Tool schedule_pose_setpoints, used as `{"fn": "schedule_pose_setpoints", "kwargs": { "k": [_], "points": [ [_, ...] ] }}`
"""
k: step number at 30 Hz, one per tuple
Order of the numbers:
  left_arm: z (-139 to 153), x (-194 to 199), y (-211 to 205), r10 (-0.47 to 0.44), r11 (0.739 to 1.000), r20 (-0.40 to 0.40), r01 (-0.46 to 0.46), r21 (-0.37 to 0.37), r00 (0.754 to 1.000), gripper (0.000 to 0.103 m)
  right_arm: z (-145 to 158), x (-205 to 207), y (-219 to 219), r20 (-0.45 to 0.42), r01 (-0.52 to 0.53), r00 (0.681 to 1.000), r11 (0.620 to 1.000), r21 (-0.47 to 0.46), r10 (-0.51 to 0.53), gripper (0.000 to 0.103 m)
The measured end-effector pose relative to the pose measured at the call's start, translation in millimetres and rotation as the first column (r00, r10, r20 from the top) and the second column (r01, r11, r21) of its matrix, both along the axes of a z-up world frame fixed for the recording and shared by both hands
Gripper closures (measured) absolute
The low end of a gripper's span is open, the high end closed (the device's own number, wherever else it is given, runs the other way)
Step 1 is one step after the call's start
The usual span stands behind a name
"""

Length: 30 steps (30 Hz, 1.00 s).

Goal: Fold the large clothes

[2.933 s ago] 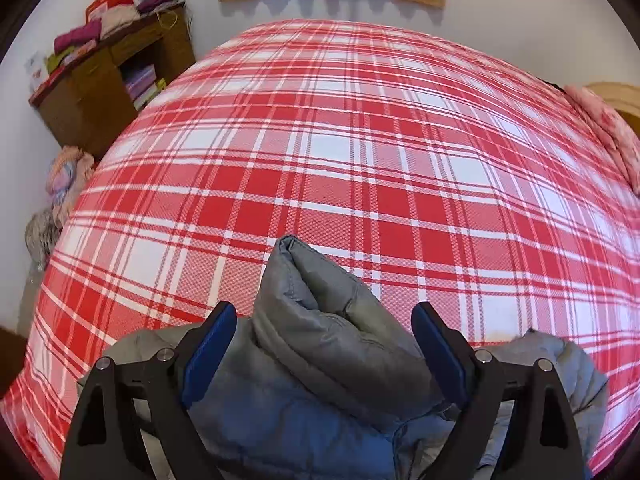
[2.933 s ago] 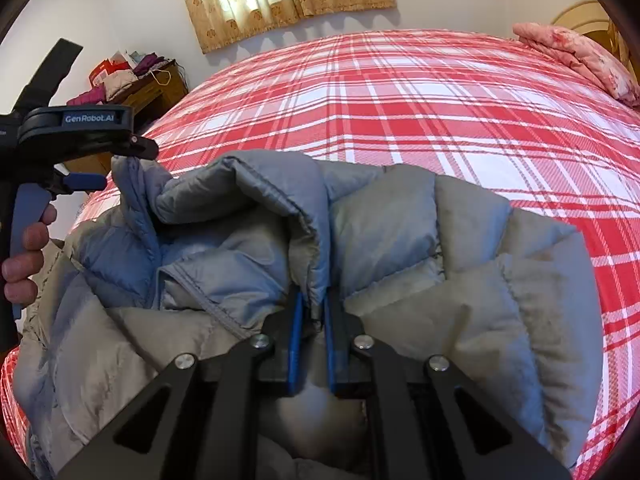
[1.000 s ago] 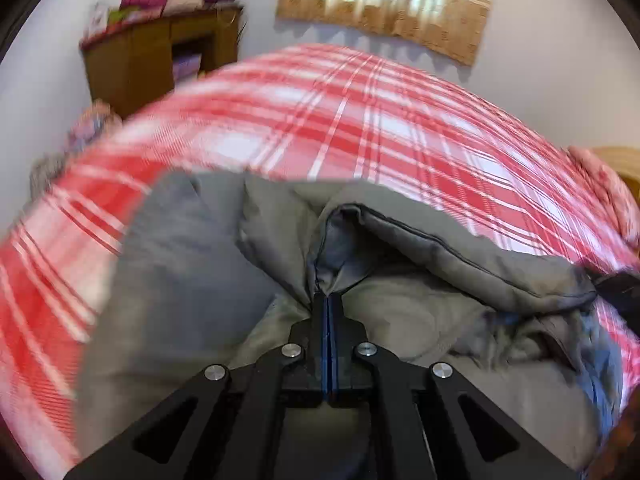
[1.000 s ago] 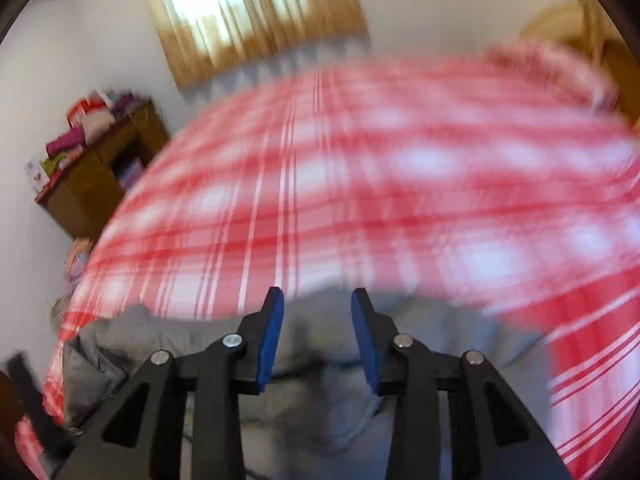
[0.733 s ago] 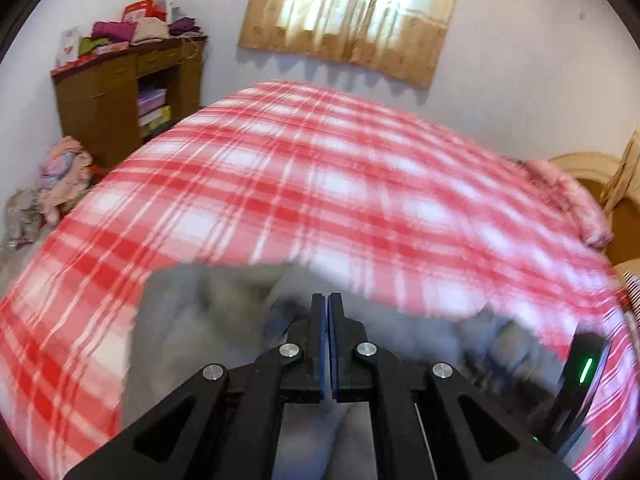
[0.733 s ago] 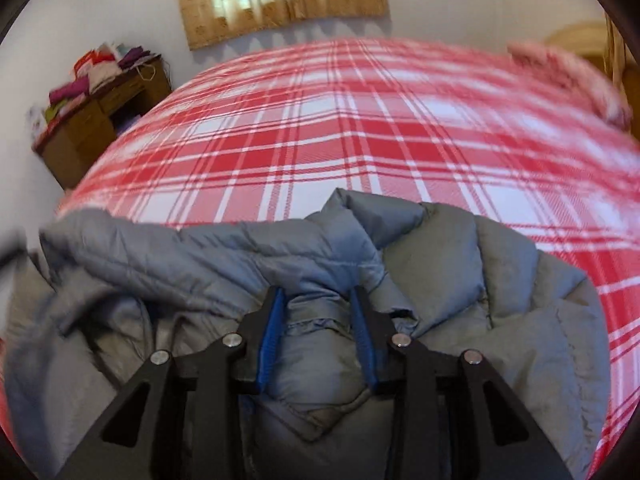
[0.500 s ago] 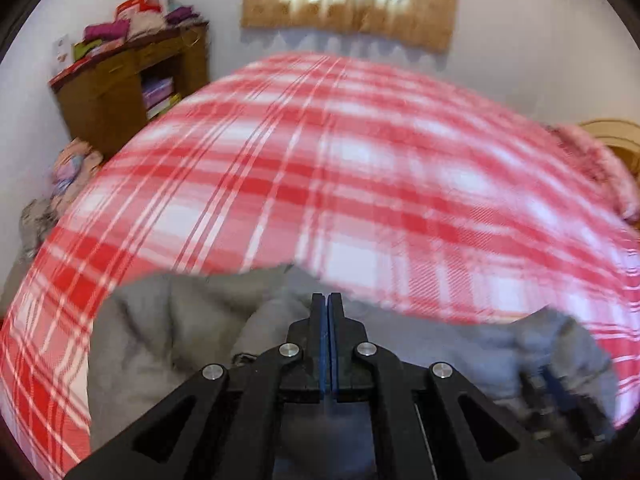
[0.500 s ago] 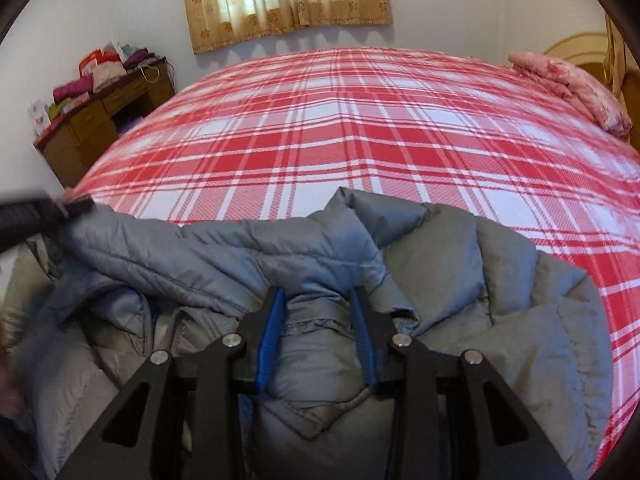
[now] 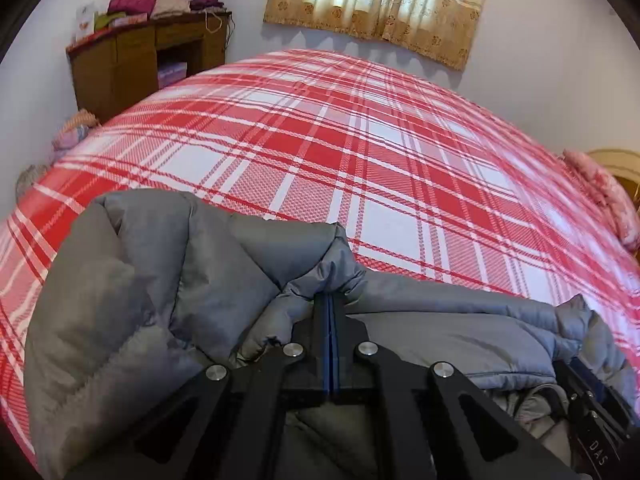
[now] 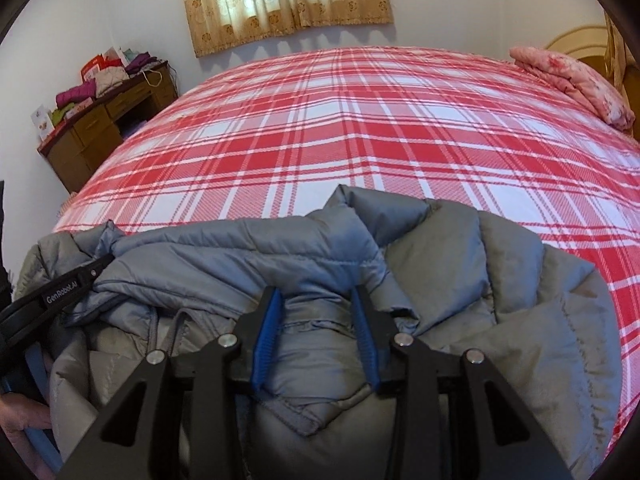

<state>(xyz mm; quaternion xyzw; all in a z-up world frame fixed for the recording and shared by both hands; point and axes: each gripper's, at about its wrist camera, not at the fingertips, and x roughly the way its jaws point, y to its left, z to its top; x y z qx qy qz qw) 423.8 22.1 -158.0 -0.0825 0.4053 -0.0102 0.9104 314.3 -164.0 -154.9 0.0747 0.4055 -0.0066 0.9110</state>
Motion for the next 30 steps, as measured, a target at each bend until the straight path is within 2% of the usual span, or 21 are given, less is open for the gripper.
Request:
{"fn": "schedule_pose_setpoints", "kwargs": {
  "k": [3, 7, 9, 11, 13, 14, 15, 16, 19, 23, 27, 30],
  "points": [
    [0.0, 1.8, -2.3, 0.003, 1.0, 0.002, -0.003, 0.026, 1.0, 0.101, -0.5, 1.7, 8.4, -0.006, 0.003, 1.0, 0.998, -0.062, -0.003, 0.063],
    [2.4, 2.9, -4.5, -0.001, 0.999, -0.007, 0.002, 0.051, 1.0, 0.101, 0.0, 2.3, 8.3, -0.008, 0.004, 1.0, 0.998, -0.069, -0.005, 0.063],
    [12.1, -3.6, -3.6, -0.014, 0.998, -0.027, 0.015, 0.063, 1.0, 0.101, 4.0, 1.1, 7.5, -0.018, 0.005, 1.0, 0.998, -0.065, -0.006, 0.063],
    [36.0, -29.6, -3.0, -0.042, 0.995, 0.02, 0.04, 0.092, 0.999, 0.101, 18.8, -9.5, 3.8, -0.017, -0.008, 1.0, 0.999, -0.039, 0.007, 0.062],
    [57.6, -59.8, -6.1, -0.117, 0.984, 0.076, 0.105, 0.146, 0.99, 0.101, 53.3, -48.2, -2.4, 0.096, 0.006, 0.995, 1.0, 0.012, -0.008, 0.058],
    [64.8, -72.6, -6.6, -0.152, 0.977, 0.081, 0.137, 0.162, 0.985, 0.101, 63.8, -61.4, -3.3, 0.123, 0.006, 0.992, 1.0, 0.023, -0.009, 0.045],
    [72.5, -88.4, -6.2, -0.191, 0.969, 0.072, 0.177, 0.172, 0.979, 0.101, 79.7, -84.1, -4.7, 0.156, 0.005, 0.988, 0.999, 0.035, -0.011, 0.027],
    [79.9, -105.8, -3.9, -0.221, 0.962, 0.062, 0.207, 0.176, 0.973, 0.101, 93.7, -108.8, -5.5, 0.189, -0.002, 0.982, 0.999, 0.041, -0.006, 0.022],
    [97.8, -157.7, 8.9, -0.282, 0.95, 0.049, 0.272, 0.154, 0.958, 0.101, 118.1, -173.1, -6.4, 0.216, -0.018, 0.976, 1.0, 0.02, 0.014, 0.021],
    [114.0, -238.8, 38.7, -0.378, 0.922, 0.055, 0.371, 0.111, 0.924, 0.101, 129.4, -264.0, -25.1, 0.228, -0.041, 0.973, 0.998, 0.046, 0.03, 0.021],
    [113.6, -310.3, 83.5, -0.365, 0.929, 0.05, 0.361, 0.08, 0.93, 0.101, 118.8, -342.8, -42.3, 0.205, -0.051, 0.978, 0.998, 0.031, 0.044, 0.021],
    [105.5, -358.5, 114.6, -0.309, 0.945, 0.036, 0.303, 0.121, 0.95, 0.101, 102.9, -383.9, -46.8, 0.156, -0.062, 0.986, 0.998, -0.008, 0.062, 0.021]
  ]
}}
